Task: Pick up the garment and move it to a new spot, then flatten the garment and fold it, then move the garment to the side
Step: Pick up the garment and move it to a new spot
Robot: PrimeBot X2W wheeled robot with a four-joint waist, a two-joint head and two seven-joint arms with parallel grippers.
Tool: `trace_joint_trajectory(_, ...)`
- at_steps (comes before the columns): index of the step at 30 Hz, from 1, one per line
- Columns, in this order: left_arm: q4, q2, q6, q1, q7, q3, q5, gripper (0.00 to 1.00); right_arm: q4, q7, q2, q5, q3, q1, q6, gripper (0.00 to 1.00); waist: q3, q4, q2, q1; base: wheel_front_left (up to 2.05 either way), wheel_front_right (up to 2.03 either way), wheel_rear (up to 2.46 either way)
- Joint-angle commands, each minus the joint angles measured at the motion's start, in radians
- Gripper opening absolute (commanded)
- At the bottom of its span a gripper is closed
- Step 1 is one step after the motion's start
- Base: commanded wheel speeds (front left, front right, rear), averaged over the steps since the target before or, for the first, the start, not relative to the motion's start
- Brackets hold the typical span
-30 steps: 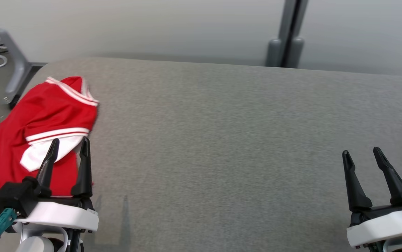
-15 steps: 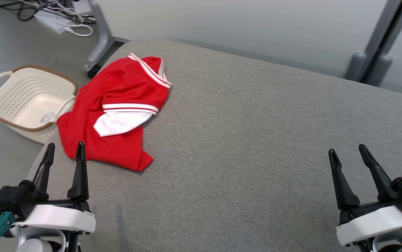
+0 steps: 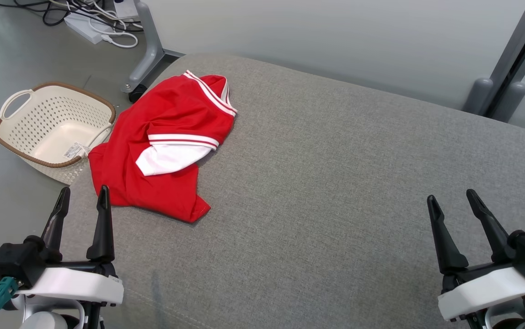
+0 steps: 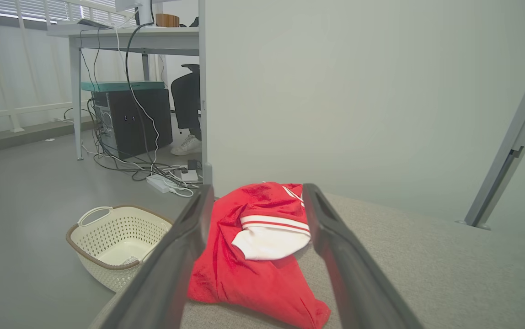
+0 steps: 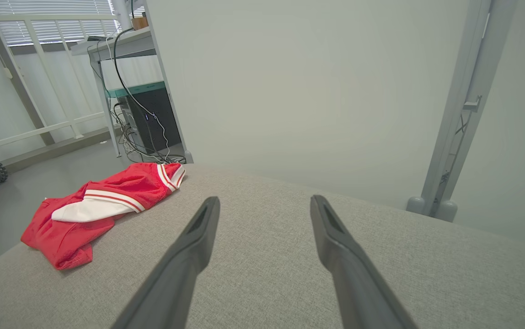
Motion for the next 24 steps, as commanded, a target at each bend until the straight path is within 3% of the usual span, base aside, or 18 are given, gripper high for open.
trace_joint_trajectory(1, 0.000, 0.008, 0.003, -0.012, -0.001, 0.001, 0.003, 1.00, -0.002, 0.002, -0.005, -0.010, -0.005, -0.016, 0.000, 1.00, 0.002, -0.002, 0.0000, 0.0000, 0.00, 0.00, 0.00)
trace_joint_trajectory(9, -0.013, -0.002, 0.010, -0.046, -0.010, 0.010, 0.004, 1.00, -0.025, 0.014, -0.005, -0.030, -0.011, -0.033, 0.000, 1.00, 0.031, -0.011, 0.0000, 0.0000, 0.00, 0.00, 0.00)
trace_joint_trajectory(15, 0.016, -0.019, 0.000, -0.163, -0.020, 0.036, -0.006, 1.00, -0.069, 0.054, -0.024, -0.050, 0.005, -0.069, 0.000, 1.00, 0.116, -0.037, 0.0000, 0.0000, 0.00, 0.00, 0.00)
trace_joint_trajectory(19, 0.111, -0.029, -0.032, -0.273, -0.019, 0.042, -0.033, 1.00, -0.097, 0.084, -0.049, -0.063, 0.019, -0.110, 0.000, 1.00, 0.191, -0.074, 0.0000, 0.0000, 0.00, 0.00, 0.00)
trace_joint_trajectory(24, 0.328, -0.040, -0.093, -0.381, 0.006, 0.022, -0.067, 1.00, -0.118, 0.106, -0.059, -0.069, 0.024, -0.146, 0.000, 1.00, 0.265, -0.115, 0.0000, 0.0000, 0.00, 0.00, 0.00)
